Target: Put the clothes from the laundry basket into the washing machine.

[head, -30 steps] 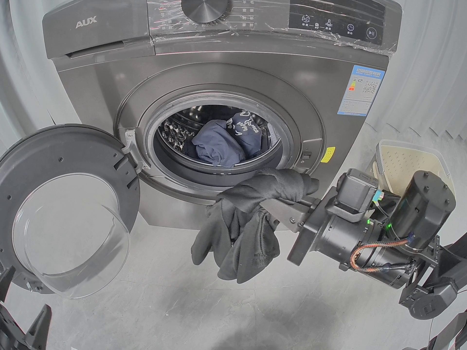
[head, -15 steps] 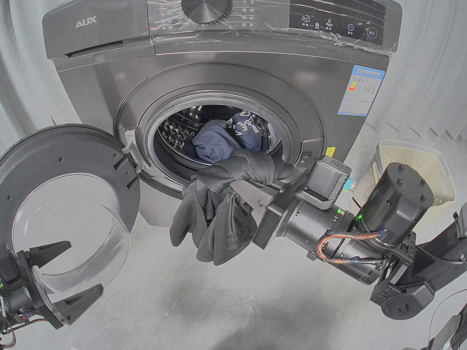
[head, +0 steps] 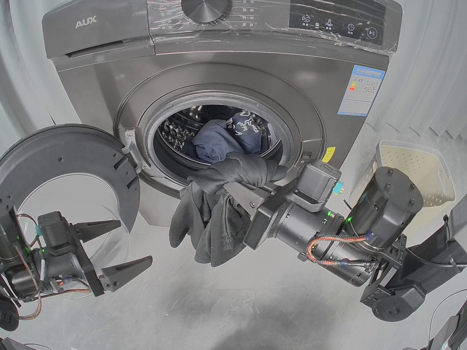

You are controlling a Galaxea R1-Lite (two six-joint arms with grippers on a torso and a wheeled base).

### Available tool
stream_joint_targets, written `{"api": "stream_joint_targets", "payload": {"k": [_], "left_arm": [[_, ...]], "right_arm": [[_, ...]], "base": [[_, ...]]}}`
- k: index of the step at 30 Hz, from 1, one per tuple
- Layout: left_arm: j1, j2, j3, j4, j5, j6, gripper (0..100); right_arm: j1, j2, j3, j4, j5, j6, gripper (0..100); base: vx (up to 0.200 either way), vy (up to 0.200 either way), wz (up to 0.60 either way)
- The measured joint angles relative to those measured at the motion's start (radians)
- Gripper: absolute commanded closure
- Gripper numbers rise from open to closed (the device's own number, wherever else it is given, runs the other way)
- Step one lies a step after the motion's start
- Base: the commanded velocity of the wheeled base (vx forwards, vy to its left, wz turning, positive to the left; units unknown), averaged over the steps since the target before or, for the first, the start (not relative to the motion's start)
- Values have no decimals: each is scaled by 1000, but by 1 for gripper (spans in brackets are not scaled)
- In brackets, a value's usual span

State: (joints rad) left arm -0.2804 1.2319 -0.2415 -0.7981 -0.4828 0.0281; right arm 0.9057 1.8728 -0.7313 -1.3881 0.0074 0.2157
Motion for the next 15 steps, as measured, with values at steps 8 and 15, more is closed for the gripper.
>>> {"api": "stream_joint_targets", "payload": {"k": [8,15], "left_arm": [[-35,187,-81,-69,1,-7,0],[-62,281,-138,-79,2,-11,0]], "right_arm": [[1,12,1,-4,-5,-1,100],[2,15,5,-6,-5,-2,100]], "base": [[0,0,0],[0,0,0]]}}
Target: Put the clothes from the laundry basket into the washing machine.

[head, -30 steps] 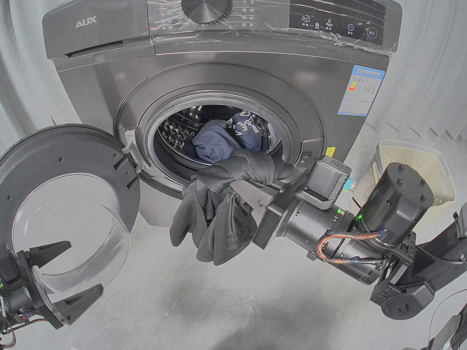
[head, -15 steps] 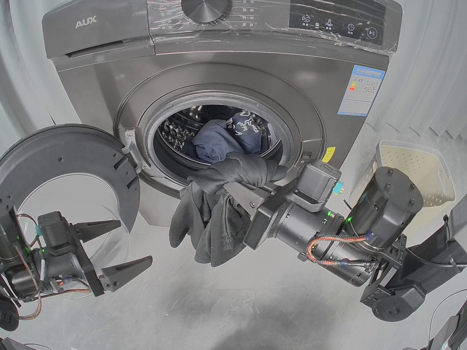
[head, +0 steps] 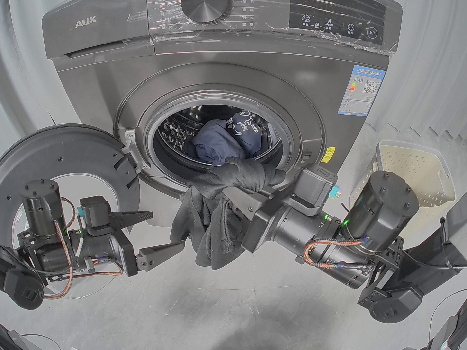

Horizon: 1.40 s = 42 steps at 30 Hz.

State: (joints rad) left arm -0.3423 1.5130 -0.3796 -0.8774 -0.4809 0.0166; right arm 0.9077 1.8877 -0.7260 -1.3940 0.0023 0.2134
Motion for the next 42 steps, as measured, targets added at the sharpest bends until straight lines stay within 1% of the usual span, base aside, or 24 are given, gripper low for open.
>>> {"api": "stream_joint_targets", "payload": {"k": [4,10,15,20,26,31,36,37,42], "left_arm": [[-7,39,-39,-3,2,-3,0],[-29,80,-89,-7,3,-28,0],[-48,116,-125,-18,4,-33,0],[-53,155,-146,-64,12,-38,0],[-55,203,-142,-148,31,-41,0],[-55,236,-140,-195,64,-43,0],[-56,262,-144,-238,75,-44,0],[-56,267,-146,-246,77,-44,100],[-58,289,-146,-305,96,-52,100]], "right_arm": [[0,1,3,0,0,0,100],[0,1,9,0,0,-1,100],[0,1,13,0,0,-3,100],[0,0,14,0,0,-3,100],[0,0,16,0,0,-3,100],[0,0,16,0,0,-3,100],[0,1,16,0,0,-3,100],[0,1,16,0,0,-2,100],[3,1,30,-16,1,-4,100]], "base": [[0,0,0],[0,0,0],[0,0,0],[0,0,0],[0,0,0],[0,0,0],[0,0,0],[0,0,0],[0,0,0]]}}
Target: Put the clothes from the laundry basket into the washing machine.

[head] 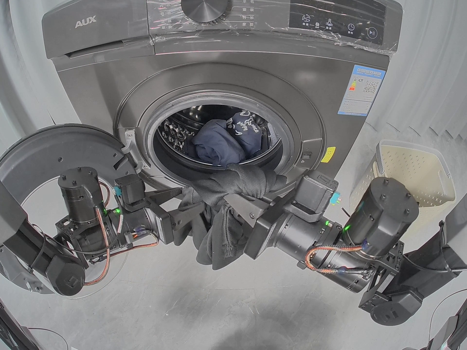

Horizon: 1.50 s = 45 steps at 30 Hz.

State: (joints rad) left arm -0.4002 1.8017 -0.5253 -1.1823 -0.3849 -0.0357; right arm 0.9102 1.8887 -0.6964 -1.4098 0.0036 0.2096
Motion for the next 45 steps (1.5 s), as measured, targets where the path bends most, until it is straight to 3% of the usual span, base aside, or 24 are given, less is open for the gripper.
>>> {"api": "stream_joint_targets", "payload": {"k": [15,31,38,42,43,45], "left_arm": [[-62,-19,163,-318,64,1,100],[-108,-58,166,-370,57,-14,100],[-111,-74,140,-370,66,-45,100],[-112,-79,125,-369,69,-47,100],[-112,-80,123,-369,69,-47,100],[-112,-81,121,-370,70,-47,100]], "right_arm": [[-31,22,20,-18,-3,-3,100],[-73,59,19,-17,-36,-8,100],[-76,79,15,-17,-36,-9,100],[-72,90,16,-17,-36,-10,100],[-72,92,16,-18,-36,-10,0],[-72,95,17,-18,-36,-10,0]], "base": [[0,0,0],[0,0,0],[0,0,0],[0,0,0],[0,0,0],[0,0,0]]}}
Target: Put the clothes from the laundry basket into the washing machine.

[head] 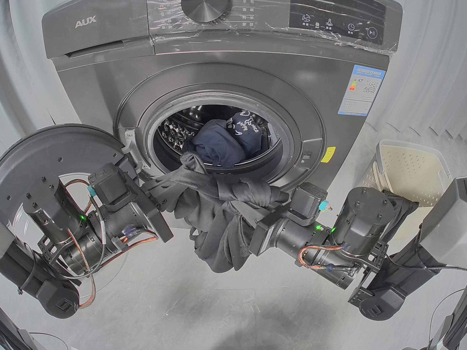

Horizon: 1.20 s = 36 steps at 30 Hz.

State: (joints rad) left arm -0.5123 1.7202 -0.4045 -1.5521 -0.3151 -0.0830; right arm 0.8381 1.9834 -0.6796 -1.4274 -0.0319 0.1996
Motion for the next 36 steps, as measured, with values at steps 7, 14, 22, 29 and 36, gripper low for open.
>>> {"api": "stream_joint_targets", "payload": {"k": [7,14,22,29,36], "left_arm": [[0,-2,-28,1,23,-6,100],[0,-3,-74,2,67,-20,100],[0,-3,-106,3,91,-23,100],[-5,-1,-108,3,98,-21,100],[-16,6,-97,3,100,-19,100]], "right_arm": [[-3,6,33,14,-1,0,0],[-7,33,80,17,-2,-11,0],[-13,71,87,13,-1,-15,0],[-13,83,71,1,1,-16,0],[-13,85,19,-2,1,-16,0]], "base": [[0,0,0],[0,0,0],[0,0,0],[0,0,0],[0,0,0]]}}
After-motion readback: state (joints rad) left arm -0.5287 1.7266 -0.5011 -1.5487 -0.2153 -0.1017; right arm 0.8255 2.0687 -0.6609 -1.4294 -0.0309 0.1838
